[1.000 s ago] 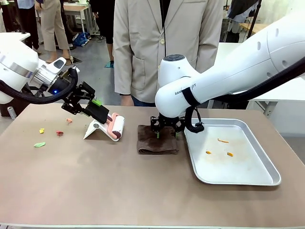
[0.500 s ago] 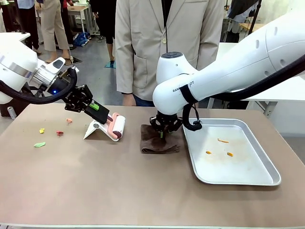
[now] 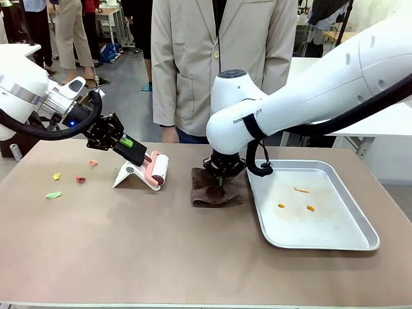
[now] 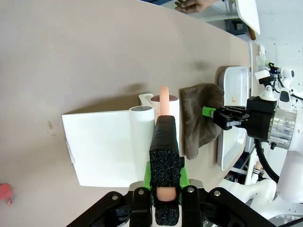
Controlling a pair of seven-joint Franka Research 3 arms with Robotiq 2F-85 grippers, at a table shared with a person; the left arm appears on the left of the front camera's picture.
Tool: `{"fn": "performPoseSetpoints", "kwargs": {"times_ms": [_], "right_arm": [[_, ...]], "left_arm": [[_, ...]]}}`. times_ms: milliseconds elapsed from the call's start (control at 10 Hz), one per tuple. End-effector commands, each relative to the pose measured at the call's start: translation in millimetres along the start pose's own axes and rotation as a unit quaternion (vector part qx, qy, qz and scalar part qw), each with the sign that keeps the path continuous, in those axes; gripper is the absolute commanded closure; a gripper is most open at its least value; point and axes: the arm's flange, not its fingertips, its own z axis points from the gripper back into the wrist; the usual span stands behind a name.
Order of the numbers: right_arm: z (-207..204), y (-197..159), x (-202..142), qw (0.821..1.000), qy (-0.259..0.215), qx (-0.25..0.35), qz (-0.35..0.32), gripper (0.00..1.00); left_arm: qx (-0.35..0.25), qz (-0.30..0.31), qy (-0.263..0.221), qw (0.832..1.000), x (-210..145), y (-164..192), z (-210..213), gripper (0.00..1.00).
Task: Clean the surface of the table.
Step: Hold the Lint Roller with your left hand and the towel with your right hand.
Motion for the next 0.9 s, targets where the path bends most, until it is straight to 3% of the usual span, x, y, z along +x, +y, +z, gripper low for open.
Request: {"fn": "performPoseSetpoints", "kwargs": {"times_ms": [0,400,800], "right_arm": [[-9.4,-2.1,2.8,1.0,0.019,0.005,-0.014,1.0],[12.8,-29.9,1.2,0.992,0.036,0.117,-0.033,1.0],[31.2,-61.5,-9.4,0.956,0.079,0.281,-0.034,1.0]], "left_arm": [[-0.023,-0.013,-0.007,1.0,-0.6,0.2,5.1,1.0],[-0.064,-0.026,0.0,0.998,-7.5,-3.5,16.9,1.0],[-0.109,0.008,0.008,0.994,-17.9,-4.1,34.6,1.0]]}}
